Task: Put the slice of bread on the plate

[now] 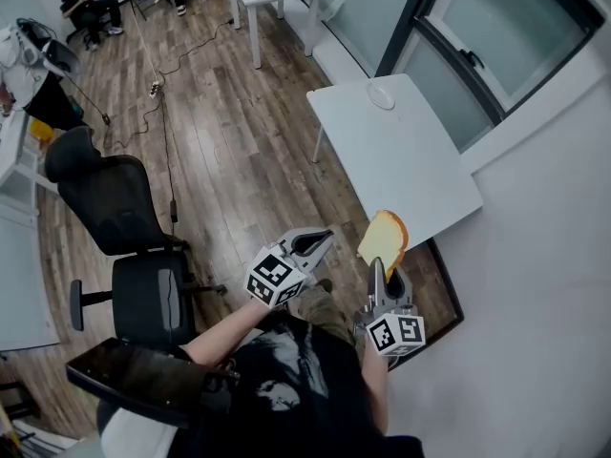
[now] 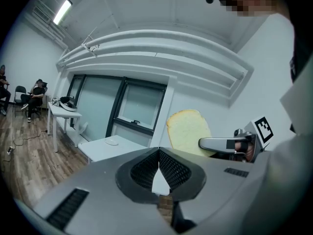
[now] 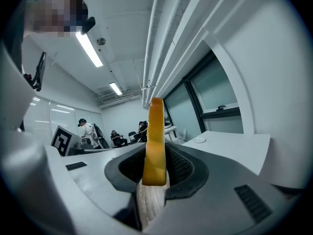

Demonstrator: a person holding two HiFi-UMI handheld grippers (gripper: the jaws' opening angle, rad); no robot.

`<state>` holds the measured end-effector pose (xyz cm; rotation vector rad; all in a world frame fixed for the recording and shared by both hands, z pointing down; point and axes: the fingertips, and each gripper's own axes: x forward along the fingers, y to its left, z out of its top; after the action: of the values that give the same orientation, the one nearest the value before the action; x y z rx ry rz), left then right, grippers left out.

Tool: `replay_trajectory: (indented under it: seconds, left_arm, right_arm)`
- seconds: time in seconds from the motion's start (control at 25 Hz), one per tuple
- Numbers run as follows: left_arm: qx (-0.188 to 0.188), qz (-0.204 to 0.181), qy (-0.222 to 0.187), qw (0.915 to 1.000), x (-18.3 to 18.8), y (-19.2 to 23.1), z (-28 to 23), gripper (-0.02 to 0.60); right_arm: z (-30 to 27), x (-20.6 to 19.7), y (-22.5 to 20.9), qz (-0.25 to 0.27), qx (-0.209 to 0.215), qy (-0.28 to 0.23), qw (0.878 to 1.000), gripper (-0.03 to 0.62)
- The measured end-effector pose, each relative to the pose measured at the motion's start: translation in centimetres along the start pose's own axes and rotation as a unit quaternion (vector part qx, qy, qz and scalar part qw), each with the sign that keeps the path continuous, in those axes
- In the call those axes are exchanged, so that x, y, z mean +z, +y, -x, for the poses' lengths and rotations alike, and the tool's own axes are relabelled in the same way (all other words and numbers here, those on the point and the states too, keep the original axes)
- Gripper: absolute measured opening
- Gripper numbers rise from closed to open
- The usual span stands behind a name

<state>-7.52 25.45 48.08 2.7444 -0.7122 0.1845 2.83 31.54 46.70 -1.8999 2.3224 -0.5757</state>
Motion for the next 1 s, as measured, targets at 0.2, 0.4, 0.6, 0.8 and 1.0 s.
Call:
replay_trajectory:
  seconds: [0.2, 0.4, 0.6, 0.8, 1.0]
  left_arm:
    - [0.008, -0.003, 0.004, 1.0000, 0.9, 2.2, -3.7, 0.006]
    - [0.022, -0.032, 0.004, 0.9993, 3.8, 4.1, -8.3, 0.006]
    - [0.035, -0.047, -0.001, 0.9983, 5.7, 5.9, -12.7, 0.006]
    - [0.042, -0.047, 0.012, 0.9979, 5.8, 7.3, -15.9, 0.006]
    - [0.052, -0.046, 0.022, 0.9973, 6.4, 10.0, -17.7, 0.006]
  right_arm:
    - [-3.9, 1.1, -2.8, 0.002, 0.011, 0.001, 1.000, 0.097]
    - [-7.6, 3.5, -6.4, 0.000, 0.028, -0.009, 1.000, 0.097]
    - [-10.8, 5.2, -9.4, -0.006, 0.044, -0.015, 0.999, 0.097]
    - [-12.9, 6.0, -11.7, -0.007, 0.053, -0.002, 0.999, 0.097]
    - [-15.9, 5.8, -13.5, -0.016, 0.054, 0.017, 0.998, 0.097]
